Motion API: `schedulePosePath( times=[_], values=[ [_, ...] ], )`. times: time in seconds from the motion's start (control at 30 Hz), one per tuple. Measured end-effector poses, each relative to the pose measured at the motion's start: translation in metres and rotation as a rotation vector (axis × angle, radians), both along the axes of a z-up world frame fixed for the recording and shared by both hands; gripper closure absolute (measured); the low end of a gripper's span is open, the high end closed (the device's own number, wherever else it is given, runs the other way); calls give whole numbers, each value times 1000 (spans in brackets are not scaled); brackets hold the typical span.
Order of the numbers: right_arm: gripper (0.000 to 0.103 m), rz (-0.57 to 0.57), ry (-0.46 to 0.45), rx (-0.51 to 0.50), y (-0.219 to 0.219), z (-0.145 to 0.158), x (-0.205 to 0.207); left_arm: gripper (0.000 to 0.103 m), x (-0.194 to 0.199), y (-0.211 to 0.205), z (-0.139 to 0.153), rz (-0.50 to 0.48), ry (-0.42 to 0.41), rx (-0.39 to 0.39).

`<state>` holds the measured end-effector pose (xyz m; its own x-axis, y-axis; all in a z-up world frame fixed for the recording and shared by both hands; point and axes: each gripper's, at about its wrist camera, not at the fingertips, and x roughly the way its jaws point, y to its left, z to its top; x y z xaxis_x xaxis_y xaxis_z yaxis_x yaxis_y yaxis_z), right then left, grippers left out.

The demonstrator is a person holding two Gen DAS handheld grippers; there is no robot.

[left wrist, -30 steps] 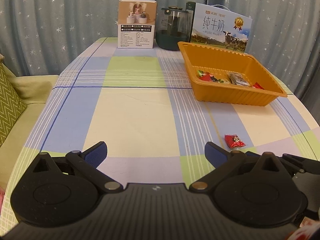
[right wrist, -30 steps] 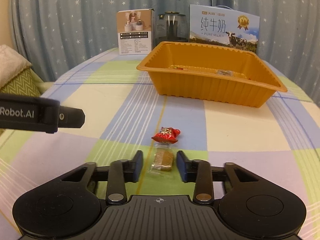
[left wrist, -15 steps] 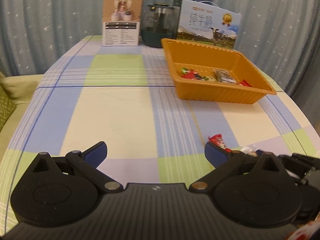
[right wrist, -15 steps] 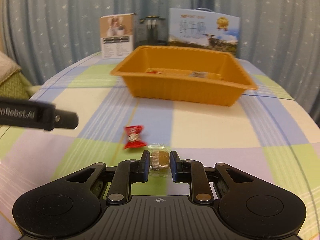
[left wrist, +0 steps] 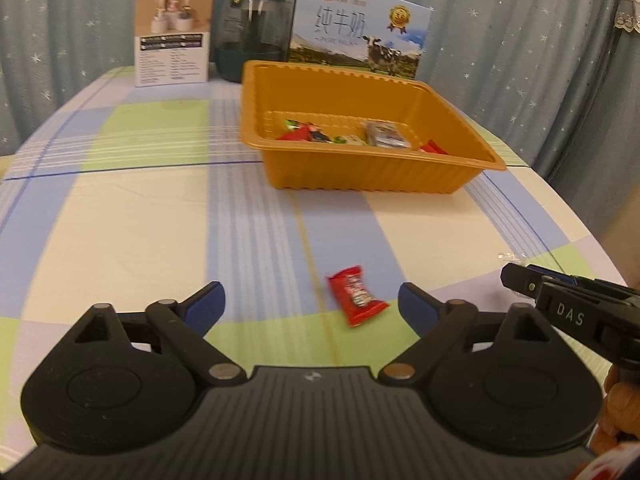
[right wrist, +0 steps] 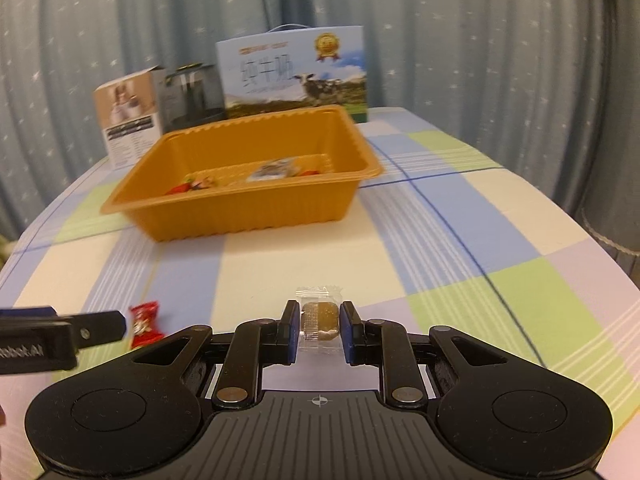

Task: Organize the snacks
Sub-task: 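Grasp the red candy with the left tool while the right grasps the small biscuit packet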

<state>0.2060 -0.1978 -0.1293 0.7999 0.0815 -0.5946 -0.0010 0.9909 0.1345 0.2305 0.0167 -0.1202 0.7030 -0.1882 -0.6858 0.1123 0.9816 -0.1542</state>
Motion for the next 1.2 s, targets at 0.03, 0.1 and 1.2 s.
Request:
schedulePosePath(
  times=[0.03,0.1,1.2],
  values=[
    [81,-6,0,4,-2,0,0,14,2,-3,-2,-3,1,-7],
    [81,-14,-2,9,-6,0,0,20,5,-9,-6,-16,9,-19],
    [81,-4,-5,42,-6,4,1,88,7,-31,-6,-46,13,49]
  ],
)
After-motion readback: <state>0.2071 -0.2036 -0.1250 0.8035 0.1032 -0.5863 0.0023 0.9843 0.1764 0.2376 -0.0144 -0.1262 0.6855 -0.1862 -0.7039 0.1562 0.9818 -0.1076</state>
